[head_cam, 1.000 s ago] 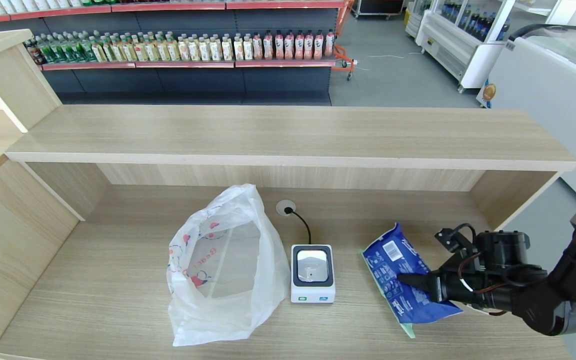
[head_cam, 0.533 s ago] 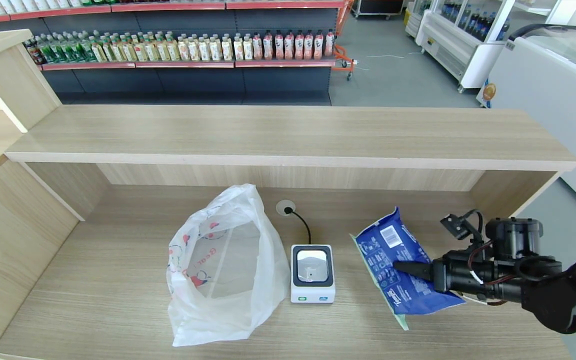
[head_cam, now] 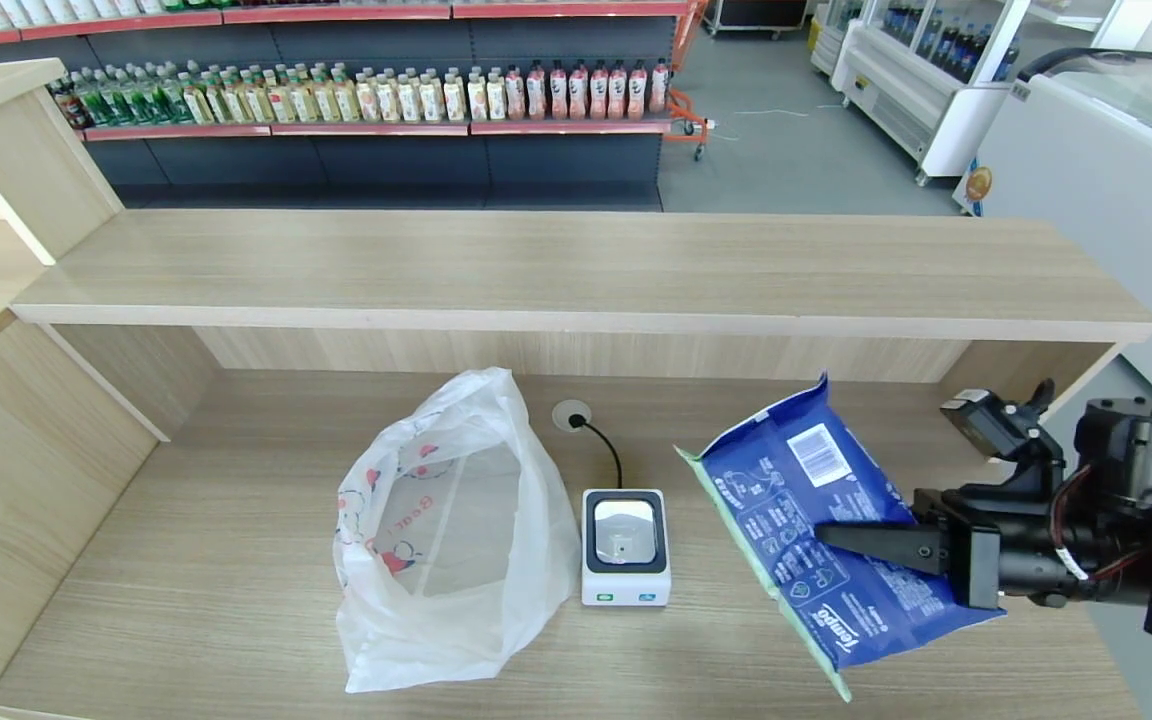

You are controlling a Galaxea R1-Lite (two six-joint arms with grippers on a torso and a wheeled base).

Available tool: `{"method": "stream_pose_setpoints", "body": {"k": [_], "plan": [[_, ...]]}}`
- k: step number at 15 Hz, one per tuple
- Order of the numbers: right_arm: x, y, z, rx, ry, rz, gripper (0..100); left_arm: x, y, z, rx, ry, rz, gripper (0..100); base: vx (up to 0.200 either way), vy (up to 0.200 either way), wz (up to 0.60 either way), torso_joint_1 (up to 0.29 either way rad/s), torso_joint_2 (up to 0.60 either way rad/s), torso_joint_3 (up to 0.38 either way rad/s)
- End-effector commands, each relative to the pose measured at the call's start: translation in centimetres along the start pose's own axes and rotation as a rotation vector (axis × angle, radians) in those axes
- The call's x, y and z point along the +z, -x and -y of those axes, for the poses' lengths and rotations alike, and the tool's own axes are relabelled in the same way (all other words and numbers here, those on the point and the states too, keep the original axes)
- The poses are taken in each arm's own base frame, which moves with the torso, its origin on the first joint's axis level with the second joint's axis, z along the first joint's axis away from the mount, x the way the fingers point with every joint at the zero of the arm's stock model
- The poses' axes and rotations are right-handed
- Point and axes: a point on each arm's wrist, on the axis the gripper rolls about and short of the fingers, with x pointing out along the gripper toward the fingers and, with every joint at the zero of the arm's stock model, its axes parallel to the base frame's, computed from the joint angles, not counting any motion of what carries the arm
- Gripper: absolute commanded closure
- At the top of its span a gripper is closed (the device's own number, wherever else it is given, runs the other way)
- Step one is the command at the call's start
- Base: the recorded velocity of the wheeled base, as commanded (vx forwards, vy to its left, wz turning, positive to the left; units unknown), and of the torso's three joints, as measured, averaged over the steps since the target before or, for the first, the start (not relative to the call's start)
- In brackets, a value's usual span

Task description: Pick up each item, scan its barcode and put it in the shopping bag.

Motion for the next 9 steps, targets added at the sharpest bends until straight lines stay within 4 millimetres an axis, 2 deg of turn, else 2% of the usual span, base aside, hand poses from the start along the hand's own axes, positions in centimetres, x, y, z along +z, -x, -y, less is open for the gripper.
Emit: {"method": "stream_pose_setpoints", "body": {"k": [1, 6, 9], "plan": [[1.4, 0.8, -2.3, 0.047, 0.077, 0.030, 100, 0.0, 0.0, 0.0, 0.001, 0.000, 0.000, 0, 0.000, 0.000, 0.00, 0.000, 0.00, 0.000], [5.0, 0.3, -6.8, 0.188, 0.122, 0.066, 100, 0.0, 0.0, 0.0, 0.001, 0.000, 0.000, 0, 0.000, 0.000, 0.00, 0.000, 0.00, 0.000], [5.7, -1.0, -9.4, 0.299, 0.165, 0.051, 100, 0.0, 0.0, 0.0, -0.001, 0.000, 0.000, 0, 0.000, 0.000, 0.00, 0.000, 0.00, 0.000]]}}
